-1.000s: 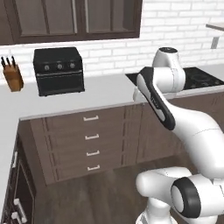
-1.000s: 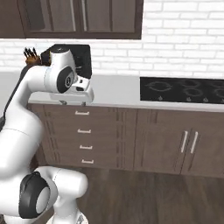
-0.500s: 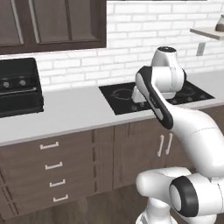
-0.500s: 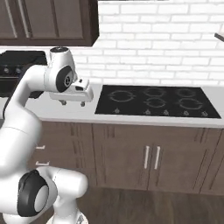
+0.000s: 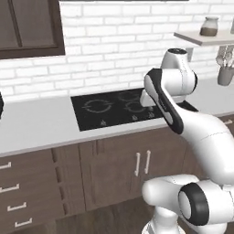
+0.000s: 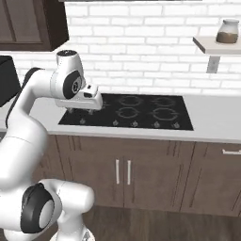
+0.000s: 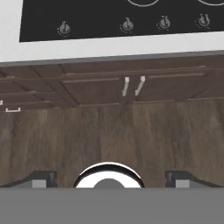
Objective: Navigate to the stove.
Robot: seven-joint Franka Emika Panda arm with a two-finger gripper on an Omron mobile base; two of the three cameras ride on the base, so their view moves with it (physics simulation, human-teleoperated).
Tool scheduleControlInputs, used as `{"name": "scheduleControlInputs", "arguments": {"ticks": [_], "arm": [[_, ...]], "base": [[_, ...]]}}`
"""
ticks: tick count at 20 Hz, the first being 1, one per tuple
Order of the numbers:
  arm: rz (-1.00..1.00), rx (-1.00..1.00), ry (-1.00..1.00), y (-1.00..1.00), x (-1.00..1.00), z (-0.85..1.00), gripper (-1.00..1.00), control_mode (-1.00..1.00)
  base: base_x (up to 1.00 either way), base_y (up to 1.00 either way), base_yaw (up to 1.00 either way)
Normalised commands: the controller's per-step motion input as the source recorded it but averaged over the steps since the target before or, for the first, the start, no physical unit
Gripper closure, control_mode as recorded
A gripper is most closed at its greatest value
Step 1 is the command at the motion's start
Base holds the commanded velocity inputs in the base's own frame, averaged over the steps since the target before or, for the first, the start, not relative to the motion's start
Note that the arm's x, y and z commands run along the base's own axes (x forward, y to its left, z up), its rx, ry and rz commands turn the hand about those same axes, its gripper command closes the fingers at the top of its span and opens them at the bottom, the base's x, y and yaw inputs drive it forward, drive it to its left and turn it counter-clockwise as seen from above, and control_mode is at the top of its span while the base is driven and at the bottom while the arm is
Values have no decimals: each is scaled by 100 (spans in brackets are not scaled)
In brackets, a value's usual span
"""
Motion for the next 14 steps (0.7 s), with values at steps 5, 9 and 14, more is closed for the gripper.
{"name": "scheduleControlInputs", "arguments": {"ticks": [5,9,14], "arm": [[0,0,0,0,0,0,-100,100],[0,0,0,0,0,0,-100,100],[0,0,0,0,0,0,-100,100]], "base": [[87,-37,21],[100,-31,23],[95,-55,14]]}}
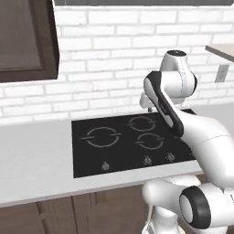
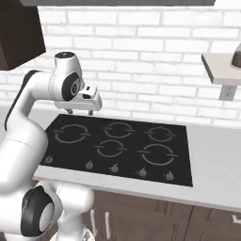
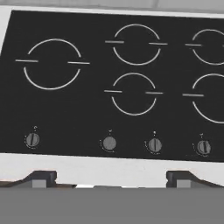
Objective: Navigate to the stove.
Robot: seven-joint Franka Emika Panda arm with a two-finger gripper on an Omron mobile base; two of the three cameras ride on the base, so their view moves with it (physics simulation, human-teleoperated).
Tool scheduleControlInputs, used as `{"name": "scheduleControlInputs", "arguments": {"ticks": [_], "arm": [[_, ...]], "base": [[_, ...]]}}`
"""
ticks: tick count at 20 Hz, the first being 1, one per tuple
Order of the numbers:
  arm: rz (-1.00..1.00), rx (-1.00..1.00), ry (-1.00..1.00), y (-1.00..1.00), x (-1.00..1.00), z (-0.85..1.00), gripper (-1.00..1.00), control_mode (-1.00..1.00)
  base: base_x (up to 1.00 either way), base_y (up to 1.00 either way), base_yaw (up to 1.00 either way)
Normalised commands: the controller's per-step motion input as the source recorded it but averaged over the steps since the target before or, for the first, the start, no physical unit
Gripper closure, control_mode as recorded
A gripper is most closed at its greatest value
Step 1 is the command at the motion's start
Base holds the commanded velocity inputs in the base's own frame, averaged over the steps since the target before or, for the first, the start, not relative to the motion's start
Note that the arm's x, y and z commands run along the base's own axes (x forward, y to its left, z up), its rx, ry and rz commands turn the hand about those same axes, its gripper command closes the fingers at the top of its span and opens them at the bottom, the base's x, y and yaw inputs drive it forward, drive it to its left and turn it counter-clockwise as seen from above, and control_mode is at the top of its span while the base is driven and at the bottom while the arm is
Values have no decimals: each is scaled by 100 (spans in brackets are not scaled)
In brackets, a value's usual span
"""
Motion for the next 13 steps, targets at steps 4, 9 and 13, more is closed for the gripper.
{"name": "scheduleControlInputs", "arguments": {"ticks": [4,9,13], "arm": [[0,0,0,0,0,0,-100,100],[0,0,0,0,0,0,-100,100],[0,0,0,0,0,0,-100,100]], "base": [[50,-96,2],[19,-51,0],[0,0,0]]}}
